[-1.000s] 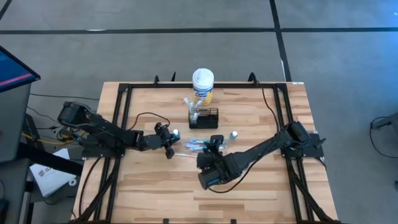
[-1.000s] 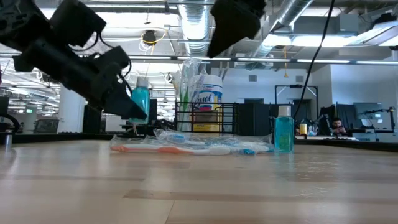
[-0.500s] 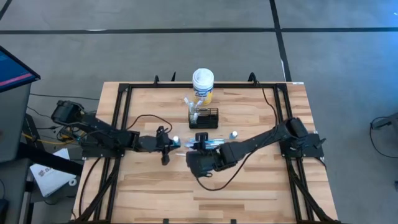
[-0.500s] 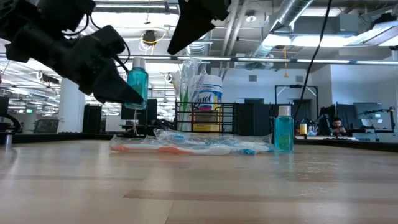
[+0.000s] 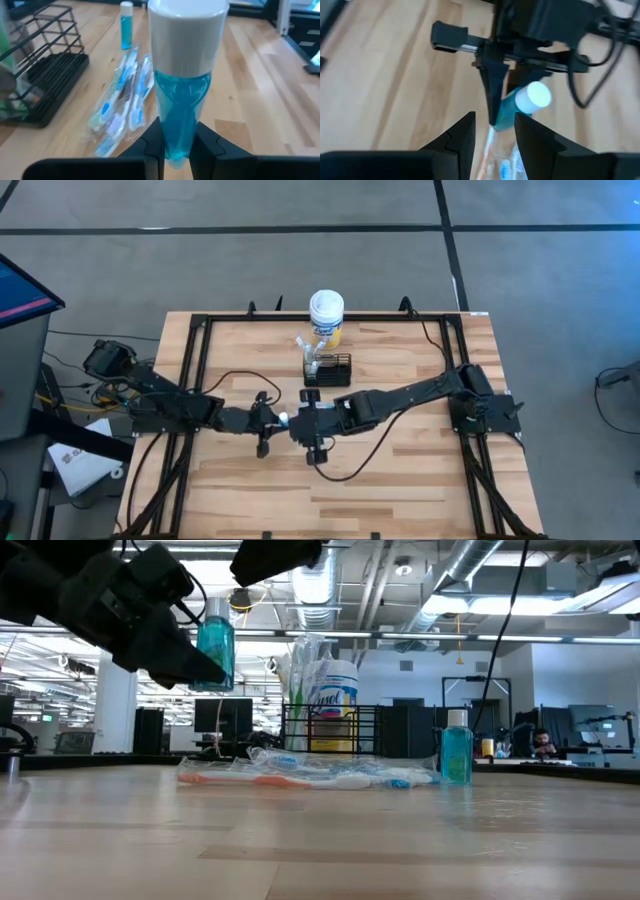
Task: Pick & Place toothbrushing station
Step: Put the blue mouthwash bottle into the black wire organizer
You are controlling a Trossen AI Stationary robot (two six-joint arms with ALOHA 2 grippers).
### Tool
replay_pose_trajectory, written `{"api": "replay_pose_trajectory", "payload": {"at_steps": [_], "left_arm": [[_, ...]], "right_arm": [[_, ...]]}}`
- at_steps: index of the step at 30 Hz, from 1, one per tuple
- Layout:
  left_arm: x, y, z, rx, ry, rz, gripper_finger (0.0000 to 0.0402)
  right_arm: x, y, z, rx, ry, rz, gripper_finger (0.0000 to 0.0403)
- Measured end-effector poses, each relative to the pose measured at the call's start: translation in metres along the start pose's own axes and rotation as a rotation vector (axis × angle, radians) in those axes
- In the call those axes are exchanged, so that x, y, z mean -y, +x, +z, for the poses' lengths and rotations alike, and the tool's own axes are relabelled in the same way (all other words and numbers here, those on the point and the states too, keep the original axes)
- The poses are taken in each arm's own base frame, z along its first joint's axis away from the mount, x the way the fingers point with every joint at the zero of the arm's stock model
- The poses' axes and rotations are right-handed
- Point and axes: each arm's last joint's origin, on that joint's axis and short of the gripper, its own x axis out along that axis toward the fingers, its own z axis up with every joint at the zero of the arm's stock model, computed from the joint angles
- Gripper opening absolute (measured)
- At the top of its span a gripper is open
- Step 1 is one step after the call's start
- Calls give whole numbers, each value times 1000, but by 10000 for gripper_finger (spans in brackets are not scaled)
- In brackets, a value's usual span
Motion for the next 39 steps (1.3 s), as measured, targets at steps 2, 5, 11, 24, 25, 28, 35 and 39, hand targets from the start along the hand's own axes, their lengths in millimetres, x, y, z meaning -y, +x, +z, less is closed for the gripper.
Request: {"api": "replay_pose_trajectory", "payload": {"at_steps": [2,5,11,24,25,28,35,39], "left_arm": [[2,0,1,4,3,-8,44],[4,-1,1,3,12,-15,44],[4,0,0,-3,15,-14,44],[18,26,-1,-57,85,-13,44],[19,28,0,-59,87,-12,44],[21,32,1,-60,93,-12,44],[24,33,9,-39,102,-18,44],[24,33,10,-43,108,-19,44]], "right_arm": [[1,1,0,1,4,30,127],[1,1,0,3,5,58,127],[6,2,0,2,12,52,127],[24,6,-2,-1,44,153,127],[23,6,-3,-5,43,167,127],[23,6,-4,-15,41,178,127],[23,6,-6,-32,37,179,127],[22,8,-7,-30,37,179,127]]}}
